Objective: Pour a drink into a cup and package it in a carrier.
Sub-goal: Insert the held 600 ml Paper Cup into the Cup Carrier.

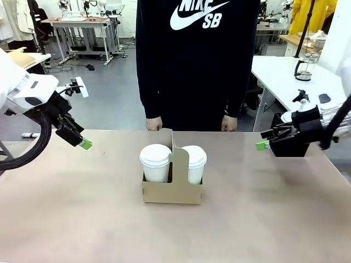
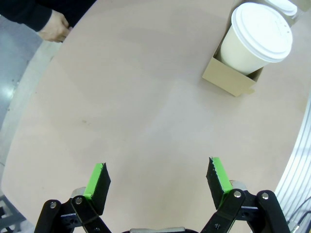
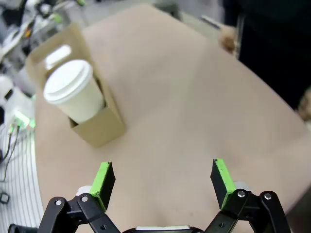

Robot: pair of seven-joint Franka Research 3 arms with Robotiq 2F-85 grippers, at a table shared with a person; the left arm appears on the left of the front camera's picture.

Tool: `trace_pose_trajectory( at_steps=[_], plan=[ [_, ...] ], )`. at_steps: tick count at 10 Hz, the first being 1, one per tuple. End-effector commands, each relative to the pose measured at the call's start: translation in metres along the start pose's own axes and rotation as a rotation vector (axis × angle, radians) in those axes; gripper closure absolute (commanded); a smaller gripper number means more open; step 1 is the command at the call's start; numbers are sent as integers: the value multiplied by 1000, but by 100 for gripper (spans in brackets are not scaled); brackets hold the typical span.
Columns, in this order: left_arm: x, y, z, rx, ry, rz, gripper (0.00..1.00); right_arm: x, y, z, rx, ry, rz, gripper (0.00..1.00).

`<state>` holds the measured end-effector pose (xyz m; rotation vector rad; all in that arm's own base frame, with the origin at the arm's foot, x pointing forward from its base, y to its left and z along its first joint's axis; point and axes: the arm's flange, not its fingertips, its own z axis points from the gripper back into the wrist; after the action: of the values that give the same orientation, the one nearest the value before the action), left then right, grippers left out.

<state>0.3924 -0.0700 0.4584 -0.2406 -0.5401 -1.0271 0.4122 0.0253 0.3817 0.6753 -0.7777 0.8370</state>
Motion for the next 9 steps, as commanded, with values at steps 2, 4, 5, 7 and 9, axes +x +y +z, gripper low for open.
trace_pose_trajectory(
  at_steps=[2, 4, 5, 7, 9],
  plan=[
    [1, 0, 0, -12, -9, 13, 0, -9, 24, 23, -127, 127, -122, 0],
    [1, 0, 0, -12, -9, 13, 0, -12, 25, 26, -159, 145, -119, 0],
    [1, 0, 0, -12, -9, 13, 0, -15, 25, 26, -174, 163, -118, 0],
    [1, 0, 0, -12, -9, 13, 0, -5, -1, 22, -156, 132, -101, 0],
    [1, 0, 0, -12, -9, 13, 0, -5, -1, 22, -156, 132, -101, 0]
  ],
)
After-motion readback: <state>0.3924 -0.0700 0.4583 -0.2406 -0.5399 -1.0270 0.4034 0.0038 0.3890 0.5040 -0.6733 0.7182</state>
